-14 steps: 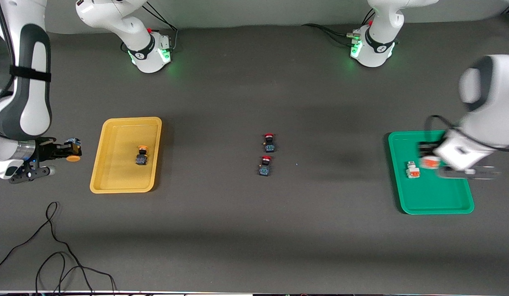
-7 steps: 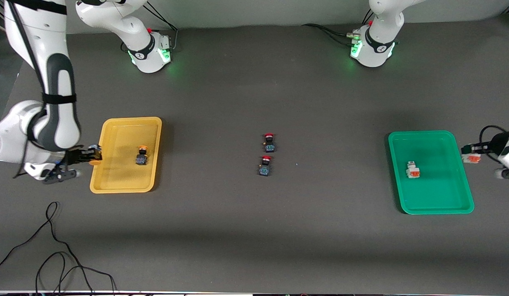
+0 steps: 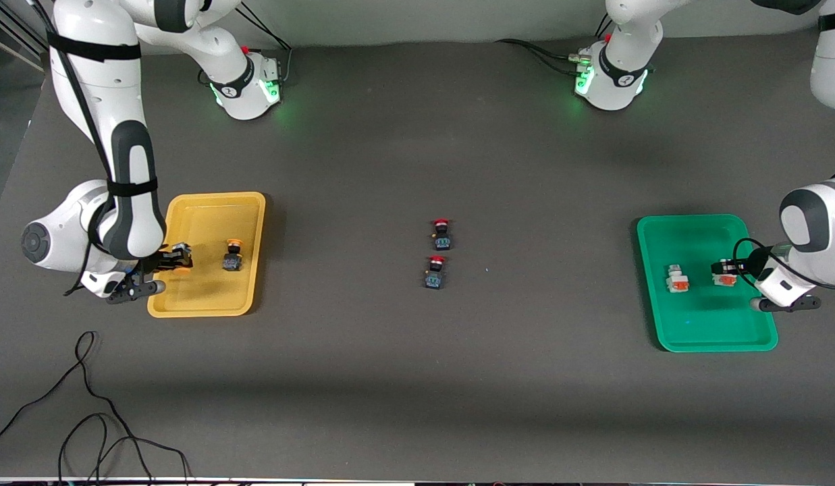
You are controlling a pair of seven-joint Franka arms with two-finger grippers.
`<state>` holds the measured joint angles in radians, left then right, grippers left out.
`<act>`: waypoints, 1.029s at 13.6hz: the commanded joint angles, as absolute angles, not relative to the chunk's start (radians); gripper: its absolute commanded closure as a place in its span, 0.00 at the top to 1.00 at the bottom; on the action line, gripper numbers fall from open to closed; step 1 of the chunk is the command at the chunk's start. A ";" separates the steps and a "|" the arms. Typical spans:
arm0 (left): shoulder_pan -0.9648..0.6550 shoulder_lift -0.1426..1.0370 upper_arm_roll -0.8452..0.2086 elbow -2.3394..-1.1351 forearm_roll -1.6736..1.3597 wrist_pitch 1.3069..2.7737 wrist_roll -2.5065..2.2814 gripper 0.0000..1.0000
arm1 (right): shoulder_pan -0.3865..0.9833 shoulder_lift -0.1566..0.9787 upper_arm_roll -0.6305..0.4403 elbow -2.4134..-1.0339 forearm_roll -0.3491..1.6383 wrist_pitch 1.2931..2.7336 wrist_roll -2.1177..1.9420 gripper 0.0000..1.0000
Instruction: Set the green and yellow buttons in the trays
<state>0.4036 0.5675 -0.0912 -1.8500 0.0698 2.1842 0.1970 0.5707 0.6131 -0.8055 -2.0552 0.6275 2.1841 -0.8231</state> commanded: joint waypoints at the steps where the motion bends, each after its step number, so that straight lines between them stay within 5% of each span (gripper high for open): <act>1: 0.420 0.568 -0.103 -1.855 0.066 2.195 0.189 0.92 | 0.580 0.626 -0.805 -2.056 0.661 2.207 -0.856 0.00; 2: 0.425 0.558 -0.103 -1.847 0.067 2.180 0.190 1.00 | 0.578 0.626 -0.805 -2.056 0.661 2.206 -0.857 0.24; 4: 0.425 0.529 -0.104 -1.845 0.067 2.171 0.193 1.00 | 0.569 0.624 -0.805 -2.056 0.661 2.201 -0.856 0.83; 5: 0.423 0.502 -0.104 -1.838 0.067 2.145 0.205 1.00 | 0.566 0.623 -0.805 -2.056 0.663 2.200 -0.854 0.94; 10: 0.362 0.290 -0.115 -1.648 0.081 1.730 0.218 1.00 | 0.563 0.528 -0.850 -2.004 0.667 2.065 -0.825 1.00; 14: 0.286 0.103 -0.124 -1.628 0.081 1.592 0.221 1.00 | 0.583 0.497 -0.994 -1.785 0.657 1.759 -0.698 1.00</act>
<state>0.3293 0.1755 -0.1329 -1.6082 0.0722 1.6275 0.2060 0.5704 0.5250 -0.9291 -1.8776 0.6516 1.8924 -0.7670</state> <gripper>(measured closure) 0.000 0.000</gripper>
